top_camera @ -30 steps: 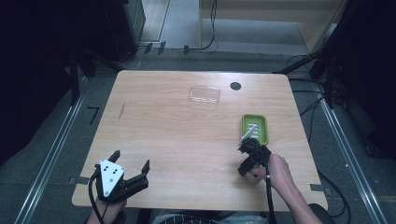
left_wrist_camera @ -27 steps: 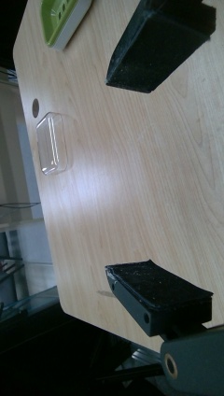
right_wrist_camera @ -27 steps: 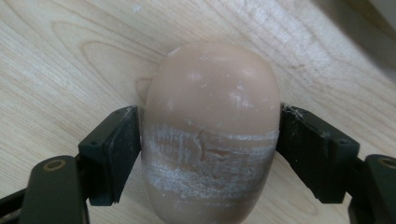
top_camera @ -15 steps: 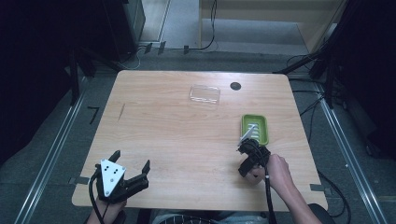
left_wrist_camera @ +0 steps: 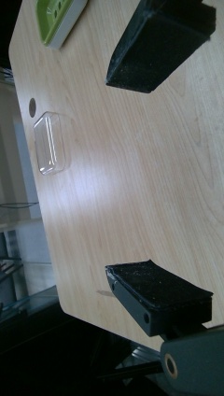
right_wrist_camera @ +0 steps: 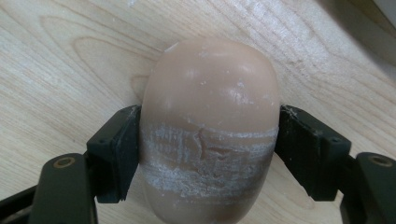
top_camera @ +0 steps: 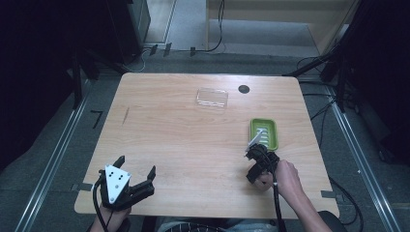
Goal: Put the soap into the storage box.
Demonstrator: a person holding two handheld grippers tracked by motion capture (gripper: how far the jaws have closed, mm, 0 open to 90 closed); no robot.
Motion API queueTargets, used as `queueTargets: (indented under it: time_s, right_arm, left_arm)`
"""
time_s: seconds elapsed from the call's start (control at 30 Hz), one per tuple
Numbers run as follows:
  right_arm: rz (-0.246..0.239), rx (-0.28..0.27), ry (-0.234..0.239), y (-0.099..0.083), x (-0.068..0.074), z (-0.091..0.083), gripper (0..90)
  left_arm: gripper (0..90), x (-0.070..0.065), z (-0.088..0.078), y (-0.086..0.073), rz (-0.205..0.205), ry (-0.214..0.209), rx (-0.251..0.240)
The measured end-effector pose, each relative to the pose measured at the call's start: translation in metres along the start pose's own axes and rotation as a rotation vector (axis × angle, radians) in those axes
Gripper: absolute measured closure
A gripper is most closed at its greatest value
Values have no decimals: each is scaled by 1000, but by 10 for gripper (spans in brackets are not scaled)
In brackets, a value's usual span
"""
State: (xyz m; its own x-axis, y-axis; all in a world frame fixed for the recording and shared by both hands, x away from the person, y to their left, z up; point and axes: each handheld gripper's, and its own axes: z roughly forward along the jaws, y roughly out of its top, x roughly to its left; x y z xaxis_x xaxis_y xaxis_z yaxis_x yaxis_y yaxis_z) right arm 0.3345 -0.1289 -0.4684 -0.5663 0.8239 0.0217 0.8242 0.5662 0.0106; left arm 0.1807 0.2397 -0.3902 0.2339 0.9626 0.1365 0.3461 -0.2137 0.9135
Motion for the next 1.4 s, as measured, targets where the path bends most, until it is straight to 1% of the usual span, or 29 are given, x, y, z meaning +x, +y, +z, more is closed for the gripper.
queueTargets:
  time_s: [0.07,0.1,0.43,0.6,0.83,0.97,1.07,1.4]
  right_arm:
    - [0,1,-19,0,1,0,306]
    - [4,0,-20,0,1,-1,326]
    - [2,-10,-18,-1,-1,-1,332]
    - [1,-1,-9,-1,-3,-2,333]
    - [16,3,-2,-2,-4,-6,333]
    - [12,12,1,-3,-7,-8,333]
    - [25,15,5,-3,-9,-11,333]
    - [42,27,7,-5,-15,-17,333]
  left_arm:
    - [97,0,0,0,0,0,0]
    - [97,0,0,0,0,0,0]
    - [97,0,0,0,0,1,1]
    - [97,1,0,0,-4,-1,2]
    - [97,0,0,0,-3,0,-1]
    - [97,0,0,0,-3,1,1]
    - [97,0,1,0,-5,0,2]
    - [97,0,1,0,-3,-1,2]
